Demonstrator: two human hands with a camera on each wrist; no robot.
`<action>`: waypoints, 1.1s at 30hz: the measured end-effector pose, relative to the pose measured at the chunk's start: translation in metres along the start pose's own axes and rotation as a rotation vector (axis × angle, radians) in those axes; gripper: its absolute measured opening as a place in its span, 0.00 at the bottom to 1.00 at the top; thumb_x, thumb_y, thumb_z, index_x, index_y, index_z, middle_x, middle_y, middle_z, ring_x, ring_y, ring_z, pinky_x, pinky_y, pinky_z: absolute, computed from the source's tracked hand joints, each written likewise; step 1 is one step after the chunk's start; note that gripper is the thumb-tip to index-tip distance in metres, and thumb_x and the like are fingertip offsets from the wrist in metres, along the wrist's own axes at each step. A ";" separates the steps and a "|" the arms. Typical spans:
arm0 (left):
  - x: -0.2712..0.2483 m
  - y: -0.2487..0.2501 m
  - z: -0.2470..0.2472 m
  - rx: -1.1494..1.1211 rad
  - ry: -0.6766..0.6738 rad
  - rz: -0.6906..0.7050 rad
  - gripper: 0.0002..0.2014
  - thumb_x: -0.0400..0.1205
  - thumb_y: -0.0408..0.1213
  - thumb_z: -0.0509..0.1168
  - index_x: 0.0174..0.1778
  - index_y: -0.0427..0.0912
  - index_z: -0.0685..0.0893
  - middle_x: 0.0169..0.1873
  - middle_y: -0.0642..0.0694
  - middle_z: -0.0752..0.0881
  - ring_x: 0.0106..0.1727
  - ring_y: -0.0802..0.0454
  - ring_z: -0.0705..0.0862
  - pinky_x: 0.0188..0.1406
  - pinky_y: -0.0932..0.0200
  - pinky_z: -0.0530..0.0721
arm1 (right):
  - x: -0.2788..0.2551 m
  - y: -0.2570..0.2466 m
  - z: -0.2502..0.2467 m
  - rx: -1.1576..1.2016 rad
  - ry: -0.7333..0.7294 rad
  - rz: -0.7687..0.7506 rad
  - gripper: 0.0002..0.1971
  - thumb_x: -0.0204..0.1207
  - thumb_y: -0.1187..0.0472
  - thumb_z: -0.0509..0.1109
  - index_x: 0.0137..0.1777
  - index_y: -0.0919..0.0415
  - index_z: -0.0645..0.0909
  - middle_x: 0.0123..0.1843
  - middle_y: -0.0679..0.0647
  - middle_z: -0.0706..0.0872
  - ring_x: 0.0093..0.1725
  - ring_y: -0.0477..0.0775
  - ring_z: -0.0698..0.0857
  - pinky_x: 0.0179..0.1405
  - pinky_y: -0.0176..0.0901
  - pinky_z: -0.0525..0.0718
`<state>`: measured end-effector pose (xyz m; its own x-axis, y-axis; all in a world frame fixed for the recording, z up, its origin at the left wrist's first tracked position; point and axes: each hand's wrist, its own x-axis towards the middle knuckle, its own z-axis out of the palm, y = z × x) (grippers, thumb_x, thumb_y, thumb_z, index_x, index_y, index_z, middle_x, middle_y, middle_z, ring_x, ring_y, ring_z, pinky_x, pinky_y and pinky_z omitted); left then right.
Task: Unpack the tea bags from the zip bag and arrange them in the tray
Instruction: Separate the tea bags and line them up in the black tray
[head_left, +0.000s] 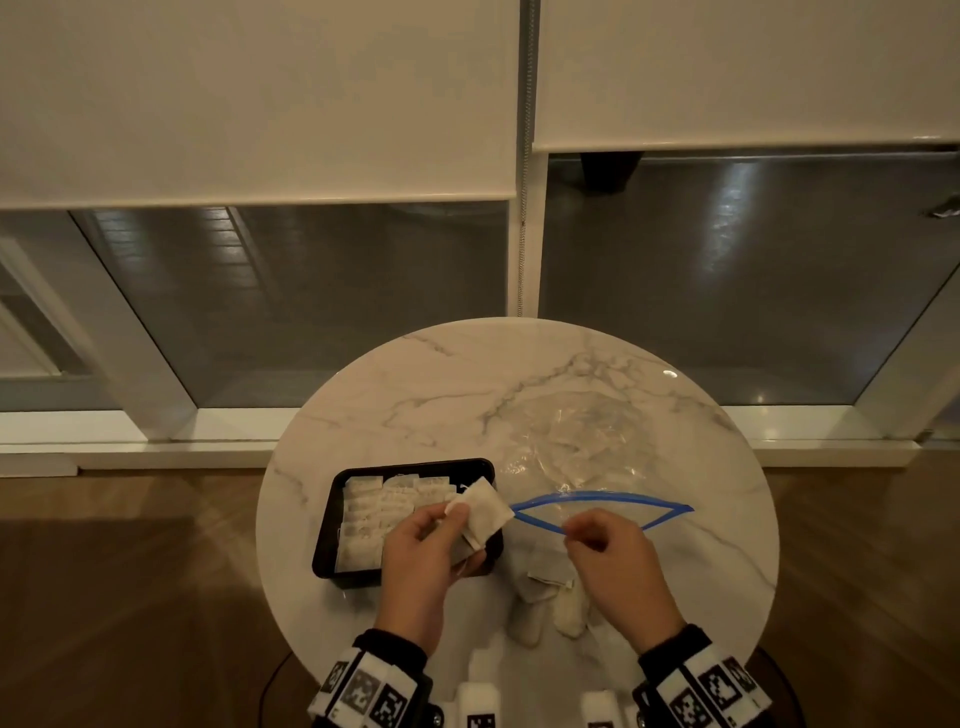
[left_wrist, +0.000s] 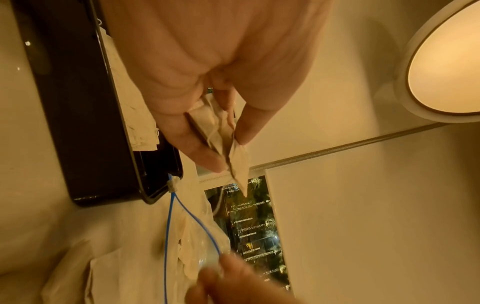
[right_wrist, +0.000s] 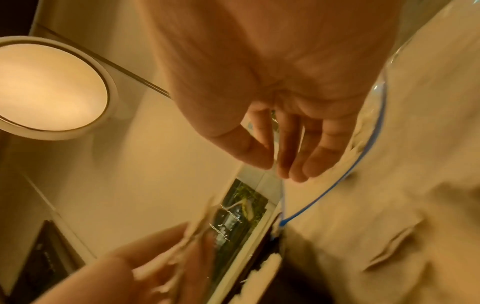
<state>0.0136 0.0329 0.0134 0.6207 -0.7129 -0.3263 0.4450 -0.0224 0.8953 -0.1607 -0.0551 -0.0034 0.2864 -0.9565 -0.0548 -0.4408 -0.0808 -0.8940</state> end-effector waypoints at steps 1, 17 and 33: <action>0.002 0.001 -0.002 -0.020 0.015 -0.002 0.05 0.84 0.33 0.70 0.51 0.36 0.89 0.52 0.36 0.90 0.51 0.42 0.90 0.40 0.52 0.89 | 0.002 0.008 -0.006 -0.100 0.060 -0.011 0.12 0.76 0.70 0.70 0.52 0.54 0.88 0.49 0.48 0.90 0.52 0.47 0.88 0.57 0.41 0.86; -0.001 0.001 -0.005 -0.051 0.061 0.017 0.05 0.84 0.32 0.70 0.53 0.36 0.89 0.51 0.39 0.91 0.52 0.43 0.90 0.38 0.54 0.88 | 0.083 0.017 0.008 -0.604 -0.323 0.031 0.19 0.84 0.58 0.58 0.73 0.56 0.78 0.69 0.58 0.83 0.65 0.58 0.83 0.66 0.51 0.83; -0.004 -0.002 -0.008 -0.006 0.080 0.026 0.06 0.84 0.34 0.70 0.53 0.37 0.89 0.53 0.38 0.90 0.55 0.41 0.89 0.40 0.54 0.88 | 0.163 0.047 0.038 -1.060 -0.520 0.217 0.30 0.86 0.52 0.64 0.86 0.54 0.61 0.87 0.56 0.64 0.84 0.60 0.67 0.81 0.55 0.68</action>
<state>0.0154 0.0414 0.0109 0.6818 -0.6549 -0.3261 0.4318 0.0004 0.9020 -0.1023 -0.2037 -0.0713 0.3209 -0.7708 -0.5503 -0.9335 -0.3556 -0.0463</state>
